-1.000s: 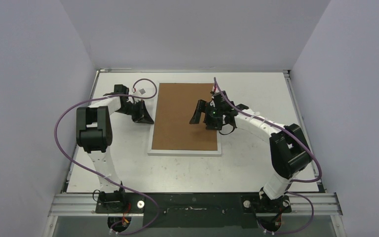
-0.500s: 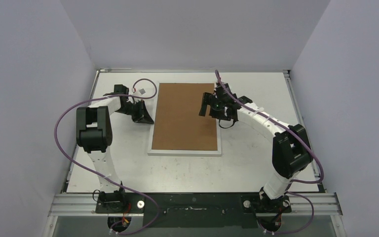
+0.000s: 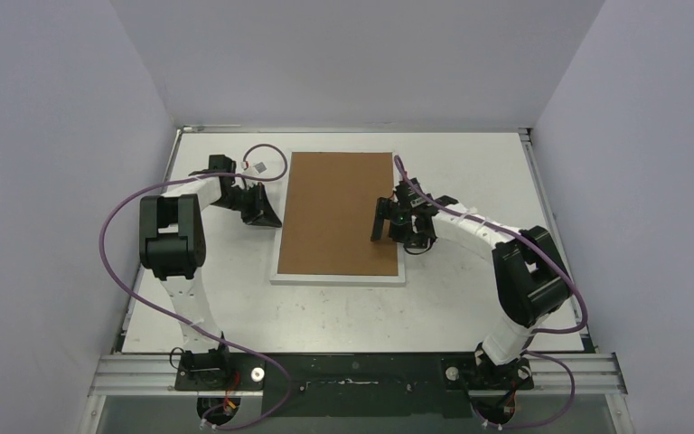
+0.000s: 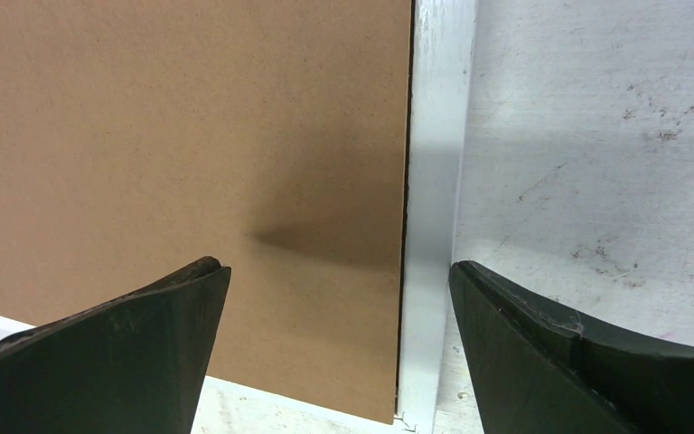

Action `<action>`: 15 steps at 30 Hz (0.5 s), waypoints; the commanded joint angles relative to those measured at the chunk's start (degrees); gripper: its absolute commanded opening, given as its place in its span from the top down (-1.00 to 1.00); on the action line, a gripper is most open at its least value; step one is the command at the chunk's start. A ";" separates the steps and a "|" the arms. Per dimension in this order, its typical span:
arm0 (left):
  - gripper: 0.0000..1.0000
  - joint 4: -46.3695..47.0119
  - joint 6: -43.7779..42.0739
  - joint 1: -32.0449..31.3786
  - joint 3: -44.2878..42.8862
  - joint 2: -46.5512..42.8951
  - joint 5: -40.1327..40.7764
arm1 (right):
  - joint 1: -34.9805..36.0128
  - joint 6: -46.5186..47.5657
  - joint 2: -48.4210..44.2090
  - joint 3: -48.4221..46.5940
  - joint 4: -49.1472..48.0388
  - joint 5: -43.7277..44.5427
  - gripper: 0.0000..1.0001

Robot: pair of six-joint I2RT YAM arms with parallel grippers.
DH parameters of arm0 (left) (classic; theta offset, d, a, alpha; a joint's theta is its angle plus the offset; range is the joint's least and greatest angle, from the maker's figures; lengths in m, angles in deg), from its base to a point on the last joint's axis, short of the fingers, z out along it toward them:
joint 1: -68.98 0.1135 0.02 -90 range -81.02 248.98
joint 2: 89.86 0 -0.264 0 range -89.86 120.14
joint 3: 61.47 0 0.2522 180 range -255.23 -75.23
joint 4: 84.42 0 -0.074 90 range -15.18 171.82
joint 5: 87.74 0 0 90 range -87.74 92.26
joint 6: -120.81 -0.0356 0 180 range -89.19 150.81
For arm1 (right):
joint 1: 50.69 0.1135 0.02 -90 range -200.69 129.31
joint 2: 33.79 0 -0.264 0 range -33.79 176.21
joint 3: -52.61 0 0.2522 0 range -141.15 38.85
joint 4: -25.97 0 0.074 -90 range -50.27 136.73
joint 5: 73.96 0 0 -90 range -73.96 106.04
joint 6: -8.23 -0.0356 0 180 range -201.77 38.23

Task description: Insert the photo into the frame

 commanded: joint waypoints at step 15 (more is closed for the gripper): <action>1.00 -1.59 -2.23 -0.44 -1.28 0.04 1.86 | 10.94 3.44 -3.19 -7.78 3.92 9.03 -0.58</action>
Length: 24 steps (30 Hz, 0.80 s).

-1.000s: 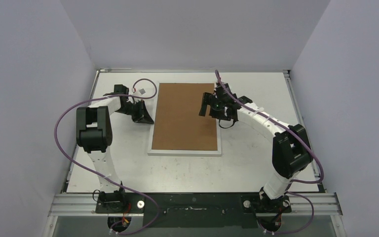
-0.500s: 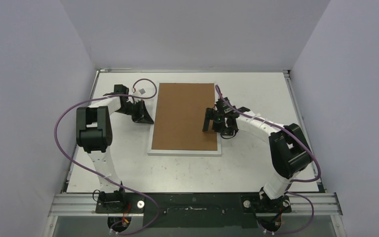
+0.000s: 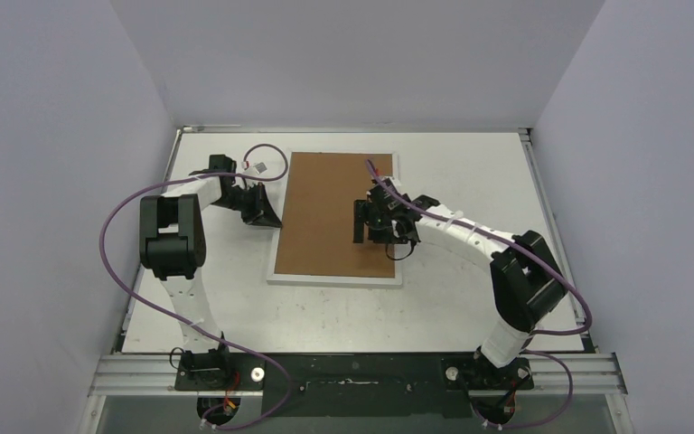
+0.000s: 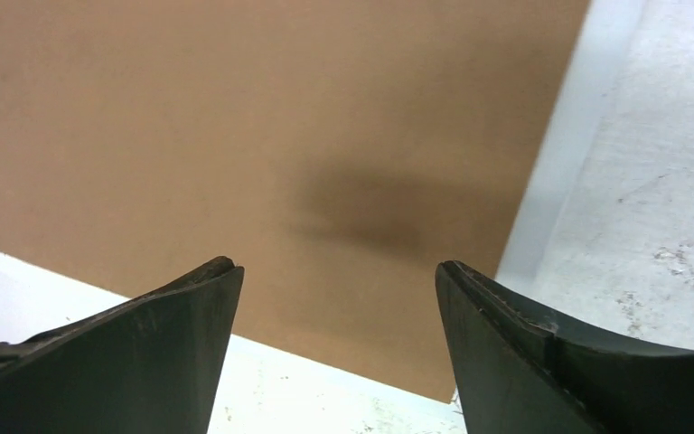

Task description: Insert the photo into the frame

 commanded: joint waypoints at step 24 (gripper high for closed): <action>1.00 -4.59 -3.62 2.01 -1.97 -2.91 -0.61 | 11.98 -1.19 6.13 4.37 -6.81 -2.72 -0.11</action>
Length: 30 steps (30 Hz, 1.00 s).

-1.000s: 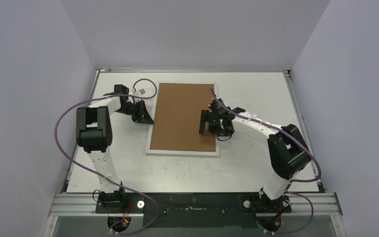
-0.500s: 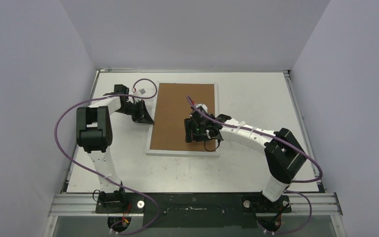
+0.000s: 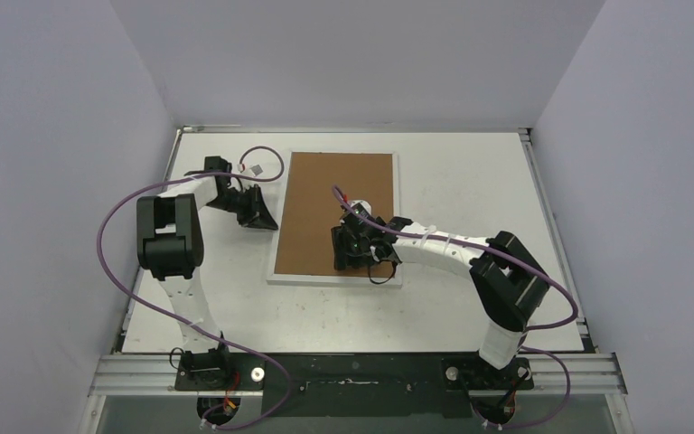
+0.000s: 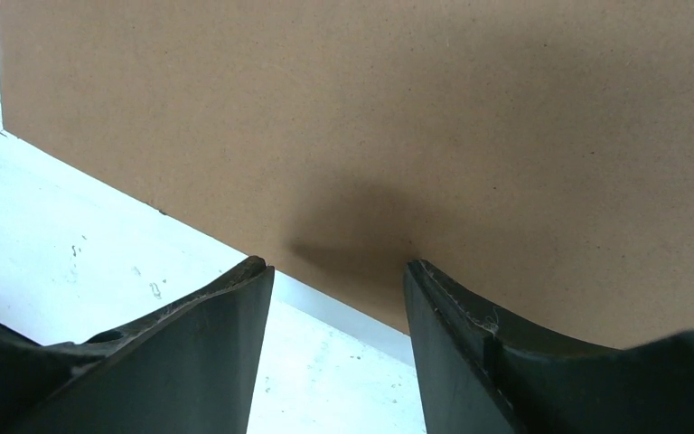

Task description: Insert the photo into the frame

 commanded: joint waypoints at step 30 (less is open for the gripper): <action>0.98 -5.05 -4.78 0.58 -2.08 -4.67 1.64 | -13.03 -3.04 -13.47 6.82 0.96 -0.74 -0.86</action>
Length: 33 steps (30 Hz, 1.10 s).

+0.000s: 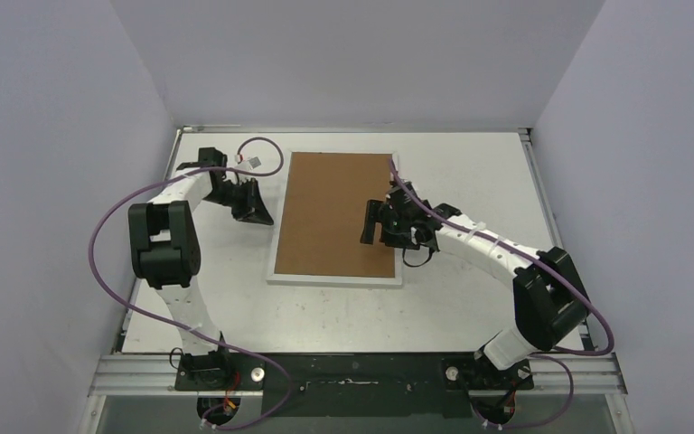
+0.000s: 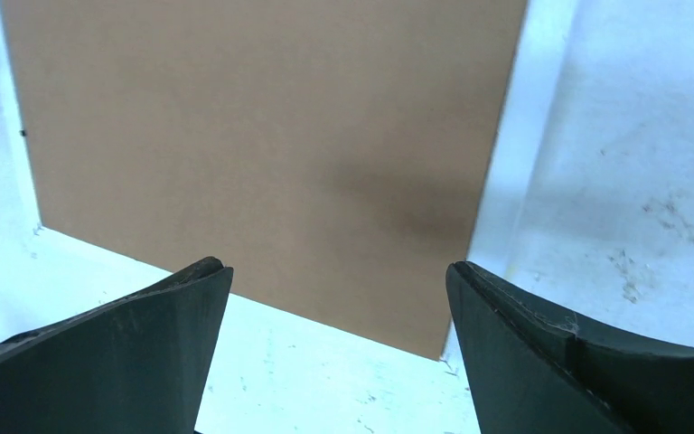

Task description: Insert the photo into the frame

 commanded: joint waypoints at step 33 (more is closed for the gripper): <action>1.00 10.56 3.26 -0.99 4.61 4.78 5.35 | -3.57 -5.68 0.99 10.28 -10.50 -7.22 -0.82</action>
